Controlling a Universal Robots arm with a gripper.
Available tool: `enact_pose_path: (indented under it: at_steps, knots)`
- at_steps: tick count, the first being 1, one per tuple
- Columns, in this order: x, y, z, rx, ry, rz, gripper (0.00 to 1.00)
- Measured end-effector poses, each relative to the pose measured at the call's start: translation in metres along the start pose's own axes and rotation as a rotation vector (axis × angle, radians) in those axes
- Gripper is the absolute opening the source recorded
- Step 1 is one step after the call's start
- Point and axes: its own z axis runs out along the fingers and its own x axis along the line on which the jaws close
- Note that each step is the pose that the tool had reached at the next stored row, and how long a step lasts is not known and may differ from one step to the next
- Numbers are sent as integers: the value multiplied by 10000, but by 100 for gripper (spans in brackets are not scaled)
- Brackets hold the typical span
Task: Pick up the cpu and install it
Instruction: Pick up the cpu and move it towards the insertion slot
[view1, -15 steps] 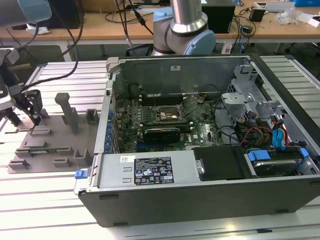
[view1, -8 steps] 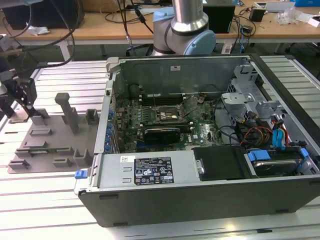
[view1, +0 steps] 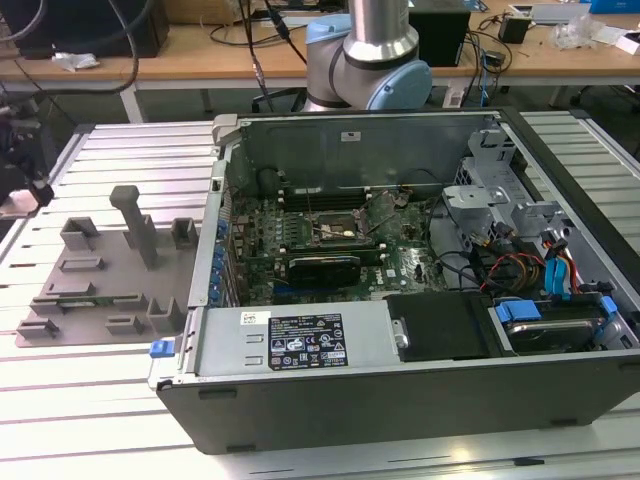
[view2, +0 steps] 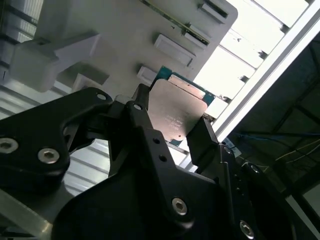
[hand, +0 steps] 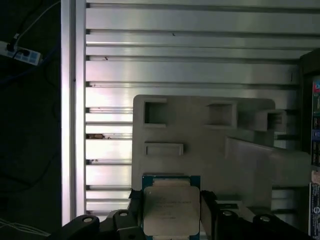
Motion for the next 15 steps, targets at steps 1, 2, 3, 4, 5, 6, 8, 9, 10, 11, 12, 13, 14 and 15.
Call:
enact_pose_path:
  at_steps: [1, 2, 3, 4, 5, 6, 8, 9, 10, 11, 12, 13, 14, 15]
  knots:
    - [-1, 0, -38, -1, -1, 0, 55]
    - [-2, 1, -81, -1, -1, 0, 55]
    - [-3, 1, -123, -1, -1, 0, 55]
    - [-5, 2, -192, 0, -2, 0, 55]
    - [-7, 3, -263, -1, -2, 0, 55]
    - [-8, 4, -309, 0, -2, 0, 55]
    - [-10, 9, -393, 0, -1, 1, 55]
    - [-11, 11, -434, 0, -2, 0, 55]
    - [-12, 12, -479, 0, -2, -1, 55]
    - [-13, 13, -507, 0, -2, 0, 55]
    - [-14, 13, -542, 0, -1, 0, 55]
    - [-14, 13, -551, -1, -3, 0, 55]
    - [-14, 13, -551, -1, -4, 0, 55]
    - [-14, 13, -551, -1, -4, -1, 55]
